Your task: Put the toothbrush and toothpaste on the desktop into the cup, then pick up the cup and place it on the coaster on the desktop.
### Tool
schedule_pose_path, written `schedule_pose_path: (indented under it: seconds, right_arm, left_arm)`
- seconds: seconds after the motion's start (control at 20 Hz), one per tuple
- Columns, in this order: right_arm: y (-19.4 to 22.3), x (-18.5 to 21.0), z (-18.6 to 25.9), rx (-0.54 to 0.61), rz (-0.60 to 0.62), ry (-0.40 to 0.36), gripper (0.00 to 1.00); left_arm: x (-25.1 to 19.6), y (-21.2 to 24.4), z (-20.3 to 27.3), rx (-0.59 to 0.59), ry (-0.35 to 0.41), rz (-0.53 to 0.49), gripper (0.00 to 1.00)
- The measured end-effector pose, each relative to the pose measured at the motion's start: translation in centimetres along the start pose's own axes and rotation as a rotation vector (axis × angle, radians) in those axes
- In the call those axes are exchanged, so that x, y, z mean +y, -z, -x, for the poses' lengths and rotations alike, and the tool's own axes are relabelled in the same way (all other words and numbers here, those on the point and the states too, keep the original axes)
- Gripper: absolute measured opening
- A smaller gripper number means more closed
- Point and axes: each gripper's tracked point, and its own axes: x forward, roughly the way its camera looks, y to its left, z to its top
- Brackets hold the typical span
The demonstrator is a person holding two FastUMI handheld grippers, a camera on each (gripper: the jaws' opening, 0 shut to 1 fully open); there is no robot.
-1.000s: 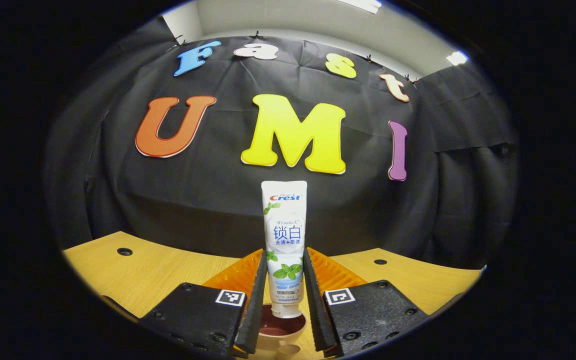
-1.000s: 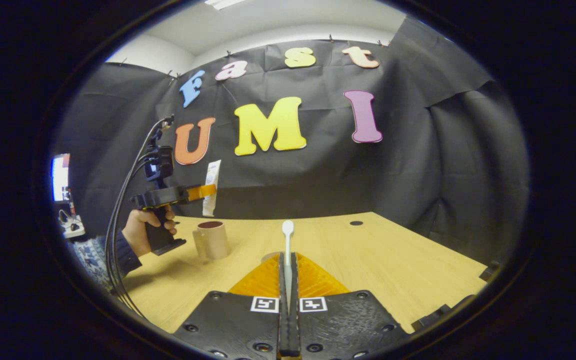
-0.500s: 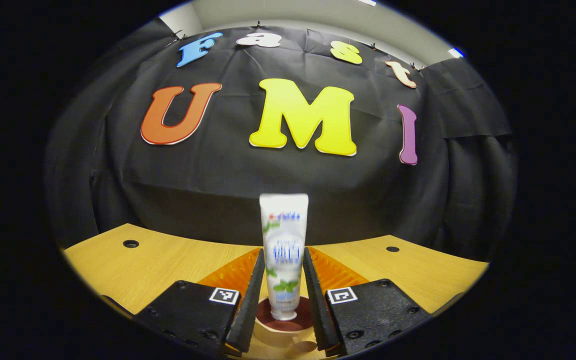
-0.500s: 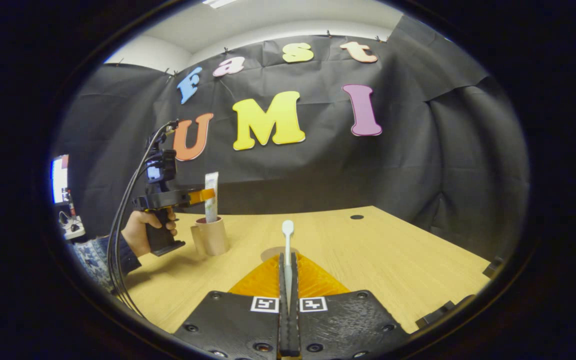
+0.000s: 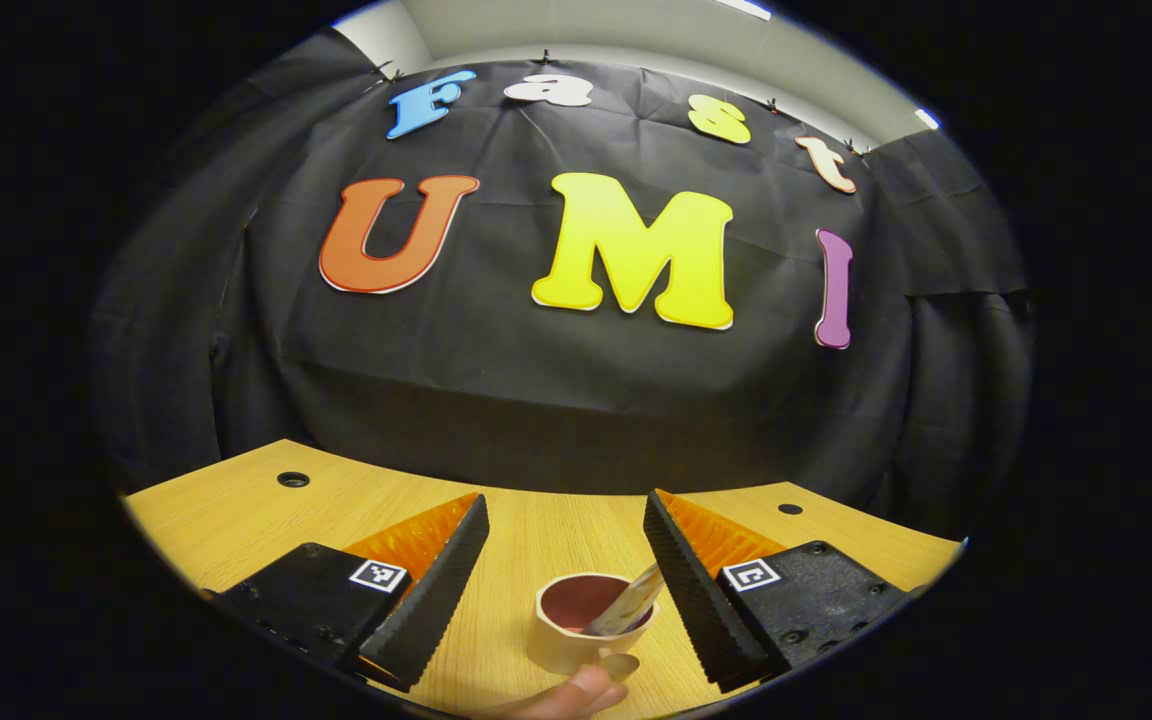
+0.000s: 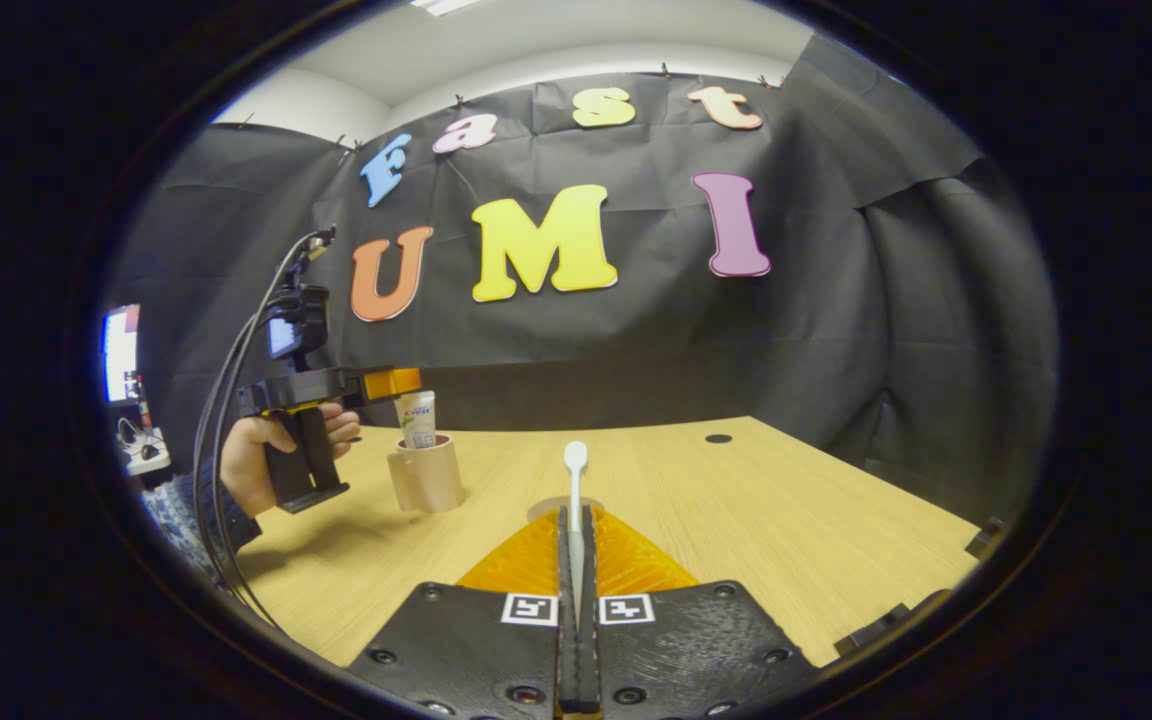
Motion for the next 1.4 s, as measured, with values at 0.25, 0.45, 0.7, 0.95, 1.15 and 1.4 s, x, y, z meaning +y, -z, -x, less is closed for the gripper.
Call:
schedule_pose_path:
  seconds: [0.25, 0.45, 0.7, 0.95, 1.15, 1.4]
  right_arm:
    - [-3.0, 3.2, -2.4, -0.032, 0.020, -0.049, 0.00]
    - [-6.3, 7.3, -6.0, -0.046, 0.007, -0.116, 0.00]
    - [-11.2, 12.2, -10.6, -0.090, -0.007, -0.188, 0.00]
    - [-15.6, 16.6, -15.4, -0.123, -0.046, -0.254, 0.02]
    - [-17.9, 19.4, -19.6, -0.149, -0.083, -0.261, 0.01]
    - [-17.8, 22.2, -23.3, -0.164, -0.049, -0.252, 0.01]
  left_arm:
    - [1.4, 0.4, 4.8, -0.015, -0.028, -0.036, 0.98]
    - [1.2, 1.4, 7.7, -0.006, -0.021, -0.089, 0.98]
    - [0.1, 3.1, 11.6, 0.026, -0.001, -0.113, 0.98]
    - [-1.4, 4.0, 15.3, 0.042, 0.032, -0.069, 0.98]
    - [-0.2, 4.2, 17.0, 0.030, 0.013, -0.056, 0.98]
    - [0.3, 4.6, 17.2, 0.019, 0.054, -0.029, 0.98]
